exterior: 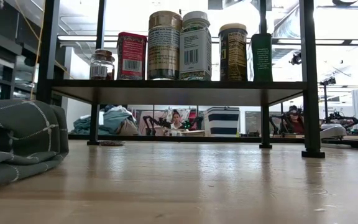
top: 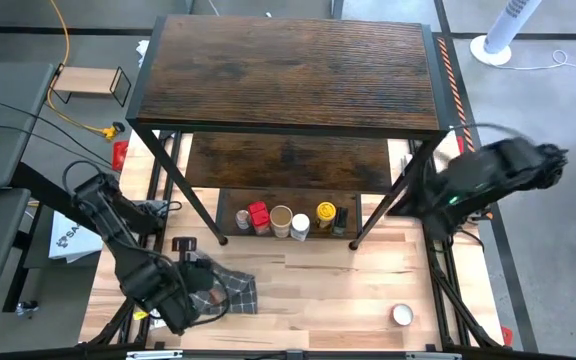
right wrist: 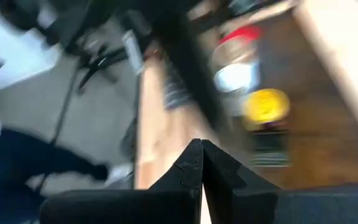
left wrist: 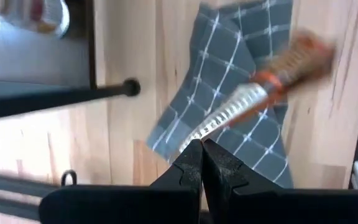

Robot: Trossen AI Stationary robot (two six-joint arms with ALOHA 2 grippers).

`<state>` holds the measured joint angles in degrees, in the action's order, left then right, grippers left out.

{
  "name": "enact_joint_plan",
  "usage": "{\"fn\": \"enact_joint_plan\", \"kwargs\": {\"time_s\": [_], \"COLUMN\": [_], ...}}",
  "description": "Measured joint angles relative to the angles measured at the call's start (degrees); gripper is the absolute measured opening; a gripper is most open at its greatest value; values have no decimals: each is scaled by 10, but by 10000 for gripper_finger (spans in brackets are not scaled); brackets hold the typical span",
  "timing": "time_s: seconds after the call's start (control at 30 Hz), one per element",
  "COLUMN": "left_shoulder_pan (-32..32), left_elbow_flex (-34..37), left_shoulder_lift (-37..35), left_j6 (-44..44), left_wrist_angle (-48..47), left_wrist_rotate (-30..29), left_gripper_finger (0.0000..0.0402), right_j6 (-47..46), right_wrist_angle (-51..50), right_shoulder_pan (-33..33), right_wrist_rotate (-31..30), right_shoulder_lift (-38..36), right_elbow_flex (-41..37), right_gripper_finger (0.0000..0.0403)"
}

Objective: Shelf spices
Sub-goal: Put the orange seasoning pack on the shelf

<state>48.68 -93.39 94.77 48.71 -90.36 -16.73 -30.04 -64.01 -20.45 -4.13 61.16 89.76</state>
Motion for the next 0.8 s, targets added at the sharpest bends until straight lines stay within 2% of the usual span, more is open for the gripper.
{"fn": "enact_joint_plan", "kwargs": {"time_s": [0.17,0.33,0.63,0.8], "left_shoulder_pan": [-7,-8,0,11], "left_elbow_flex": [-35,-46,-46,-46], "left_shoulder_lift": [17,50,66,67], "left_j6": [-57,-99,-90,-96], "left_wrist_angle": [10,22,110,134], "left_wrist_rotate": [-10,-17,-64,-101], "left_gripper_finger": [0,0,0,0], "right_j6": [-13,-49,-135,-207], "right_wrist_angle": [144,200,202,286], "right_shoulder_pan": [-43,-92,-178,-221], "right_wrist_rotate": [89,88,94,101], "right_shoulder_lift": [60,138,239,291], "right_elbow_flex": [-59,-80,-77,-77], "right_gripper_finger": [0,0,0,0]}}
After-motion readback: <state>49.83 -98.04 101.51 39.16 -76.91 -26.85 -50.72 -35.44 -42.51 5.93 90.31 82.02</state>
